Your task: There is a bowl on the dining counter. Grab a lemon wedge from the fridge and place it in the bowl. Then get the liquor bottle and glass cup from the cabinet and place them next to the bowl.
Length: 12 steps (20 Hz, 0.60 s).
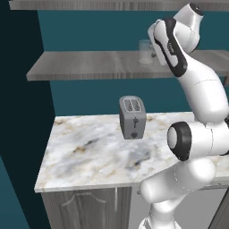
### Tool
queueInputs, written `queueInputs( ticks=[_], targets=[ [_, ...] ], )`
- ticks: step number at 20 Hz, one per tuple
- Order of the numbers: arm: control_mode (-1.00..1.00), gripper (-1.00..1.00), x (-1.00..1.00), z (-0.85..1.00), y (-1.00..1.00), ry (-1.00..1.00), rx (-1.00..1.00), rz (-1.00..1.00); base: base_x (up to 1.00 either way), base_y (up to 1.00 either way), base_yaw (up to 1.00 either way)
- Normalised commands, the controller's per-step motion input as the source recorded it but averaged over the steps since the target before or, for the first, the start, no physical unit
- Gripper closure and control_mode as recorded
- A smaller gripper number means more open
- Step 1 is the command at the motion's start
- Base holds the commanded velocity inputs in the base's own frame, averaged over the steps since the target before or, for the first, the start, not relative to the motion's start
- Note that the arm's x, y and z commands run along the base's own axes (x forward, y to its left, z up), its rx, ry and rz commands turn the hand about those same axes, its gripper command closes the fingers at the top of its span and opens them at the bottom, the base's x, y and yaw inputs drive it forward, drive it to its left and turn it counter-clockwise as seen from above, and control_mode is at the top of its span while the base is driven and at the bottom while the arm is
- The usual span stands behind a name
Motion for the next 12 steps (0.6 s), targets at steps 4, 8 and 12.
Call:
queueInputs(
  ticks=[4, 8, 12],
  targets=[
    [-1.0, 1.0, -0.04, -0.17, 0.06, 0.03, 0.0, 0.01, 0.0, 0.0, 0.0],
    [-1.0, 1.0, -0.47, -0.11, 0.16, -0.07, 0.0, 0.0, 0.0, 0.0, 0.0],
    [-1.0, 1.0, -0.81, -0.12, 0.19, -0.08, 0.0, 0.0, 0.0, 0.0, 0.0]
  ],
)
